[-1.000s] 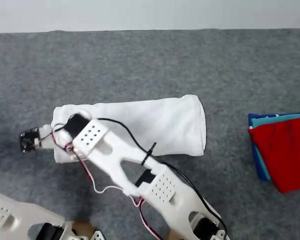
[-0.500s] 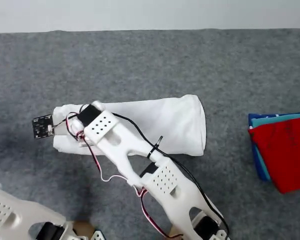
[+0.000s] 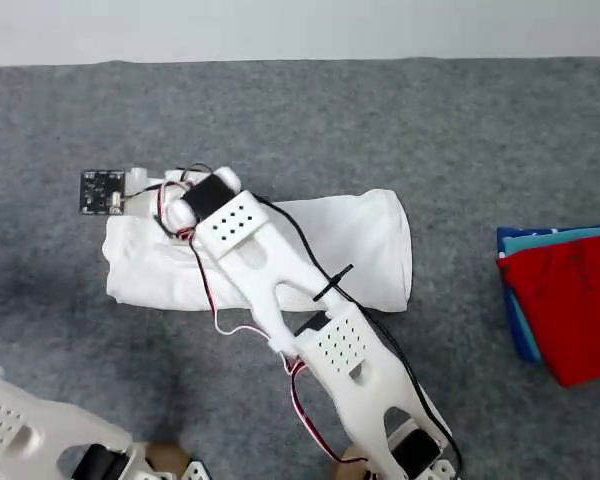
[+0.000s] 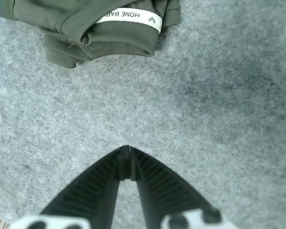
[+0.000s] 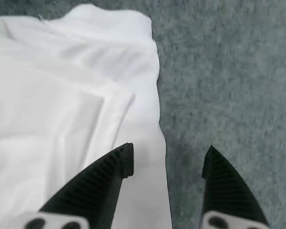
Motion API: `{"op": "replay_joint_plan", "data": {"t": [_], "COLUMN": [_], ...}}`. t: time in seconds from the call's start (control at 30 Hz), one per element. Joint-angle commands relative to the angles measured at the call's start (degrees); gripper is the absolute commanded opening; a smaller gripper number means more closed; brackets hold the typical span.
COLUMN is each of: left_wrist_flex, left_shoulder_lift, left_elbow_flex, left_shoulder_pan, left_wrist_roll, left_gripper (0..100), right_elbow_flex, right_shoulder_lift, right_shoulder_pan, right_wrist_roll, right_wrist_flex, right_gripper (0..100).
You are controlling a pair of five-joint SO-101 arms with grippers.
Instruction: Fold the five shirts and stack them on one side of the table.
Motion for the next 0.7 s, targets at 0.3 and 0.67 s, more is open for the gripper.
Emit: {"op": "replay_joint_plan", "data": {"t": [0.3,0.67], "left_wrist_flex": [-0.7,-0.3], "left_shoulder_lift": [-3.9,-3.9], "left_elbow_flex": [-0.2,-0.1], "left_shoulder_pan": [0.4,2.7], "left_wrist_roll": [-0.2,-0.1], "left_gripper": [0,0], "right_elbow_flex": [-14.6,-10.6], "right_shoulder_lift": [-1.3,4.7], "right_shoulder_pan": [-6.1,-6.2], "right_wrist_roll": [-1.1,-5.2], "right_wrist_flex": [25.2,22.0], "right_gripper": [2.0,1.0]}}
